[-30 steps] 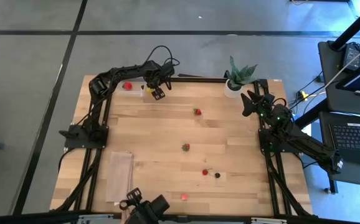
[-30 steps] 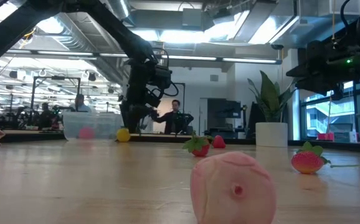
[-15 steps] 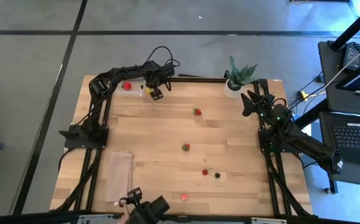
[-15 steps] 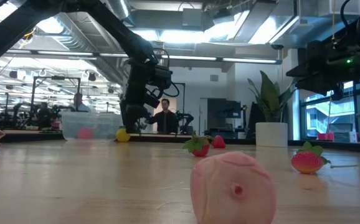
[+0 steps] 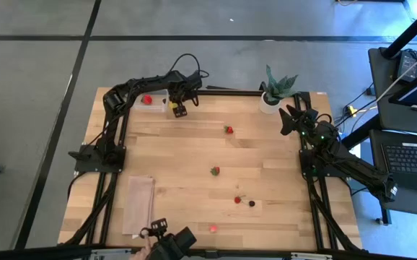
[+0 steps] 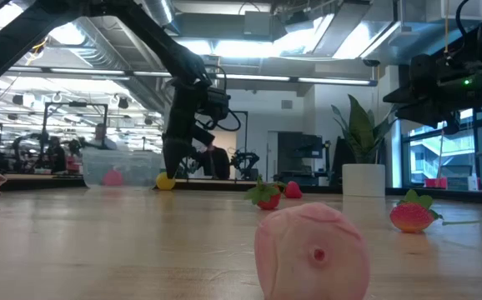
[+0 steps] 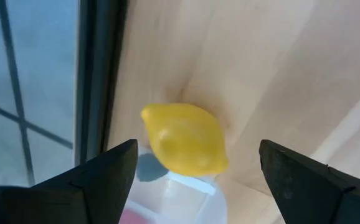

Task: Pick and placing Produce into tupperware
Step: Put the yellow lemon into the transparent container, then put the red strawberry into the transparent container

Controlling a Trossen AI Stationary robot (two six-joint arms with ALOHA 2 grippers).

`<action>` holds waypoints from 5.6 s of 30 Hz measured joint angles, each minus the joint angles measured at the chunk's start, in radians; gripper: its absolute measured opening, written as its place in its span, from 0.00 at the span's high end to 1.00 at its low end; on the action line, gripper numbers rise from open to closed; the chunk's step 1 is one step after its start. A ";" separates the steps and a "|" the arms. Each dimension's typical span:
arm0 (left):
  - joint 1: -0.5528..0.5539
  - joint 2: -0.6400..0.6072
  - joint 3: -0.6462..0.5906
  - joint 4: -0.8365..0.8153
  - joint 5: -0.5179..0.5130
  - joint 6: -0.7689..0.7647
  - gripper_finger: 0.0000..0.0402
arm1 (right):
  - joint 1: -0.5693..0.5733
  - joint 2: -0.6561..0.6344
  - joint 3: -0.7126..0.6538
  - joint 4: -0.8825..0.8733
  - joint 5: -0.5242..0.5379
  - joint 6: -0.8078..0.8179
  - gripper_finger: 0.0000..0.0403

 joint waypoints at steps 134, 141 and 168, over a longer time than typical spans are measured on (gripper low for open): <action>0.265 -0.357 -0.257 -0.041 0.024 -0.459 0.44 | 0.000 0.000 0.000 0.000 0.000 -0.050 0.33; 0.264 -0.357 -0.257 -0.037 0.023 -0.459 0.44 | 0.000 0.000 0.000 0.000 0.000 -0.050 0.33; 0.246 -0.367 -0.235 -0.081 -0.031 -0.364 0.26 | 0.000 0.000 0.000 0.000 0.000 -0.046 0.33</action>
